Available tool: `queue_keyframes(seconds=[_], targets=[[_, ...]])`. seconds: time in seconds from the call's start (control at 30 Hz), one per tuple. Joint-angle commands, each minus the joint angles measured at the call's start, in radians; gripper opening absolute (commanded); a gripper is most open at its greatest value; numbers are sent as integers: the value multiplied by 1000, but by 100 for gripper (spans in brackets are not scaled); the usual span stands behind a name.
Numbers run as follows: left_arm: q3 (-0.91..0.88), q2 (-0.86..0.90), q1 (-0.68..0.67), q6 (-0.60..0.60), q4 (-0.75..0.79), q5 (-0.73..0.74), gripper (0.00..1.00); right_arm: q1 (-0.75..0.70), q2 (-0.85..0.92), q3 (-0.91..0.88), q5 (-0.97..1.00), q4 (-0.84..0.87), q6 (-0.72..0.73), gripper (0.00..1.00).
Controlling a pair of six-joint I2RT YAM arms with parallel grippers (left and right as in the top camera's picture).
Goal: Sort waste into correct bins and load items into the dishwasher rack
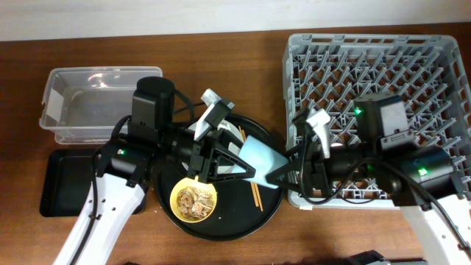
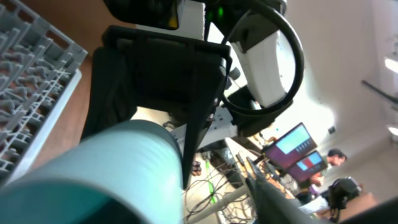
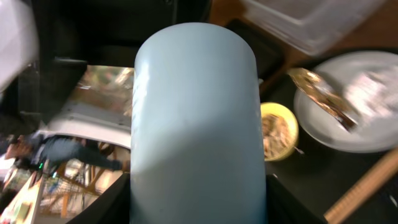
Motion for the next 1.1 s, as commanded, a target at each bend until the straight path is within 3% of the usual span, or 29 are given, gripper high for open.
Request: queue_keyframes(seconds=[0.0,0.23,0.3,0.33,0.43,0.53,0.8,0.87,0.9,0.97,1.07], targets=[[11,-13,-2,12,3,-72,99,-132,-70,-1,186,-65,102,43],[11,-13,-2,12,-14,-188,99,-533,-127,-2,659,-281,160,41],[11,-13,-3,26,-76,-280,99,-597,-106,-2,753,-292,233,41],[11,-13,-10,43,-155,-395,99,-618,-84,-2,808,-285,263,41],[11,-13,-50,96,-342,-657,99,-633,-3,-2,923,-269,337,41],[11,-13,-98,106,-407,-762,99,-633,100,-2,921,-238,341,41],[11,-13,-179,109,-451,-870,99,-633,365,-2,927,-234,340,42],[11,-13,-180,109,-458,-872,99,-633,394,-2,948,-223,341,71],[11,-13,-180,109,-460,-872,99,-633,400,-2,947,-216,341,78],[11,-13,-180,109,-471,-874,99,-633,395,5,924,-212,341,86],[12,-13,-180,107,-532,-971,98,-633,334,55,816,-249,299,88]])
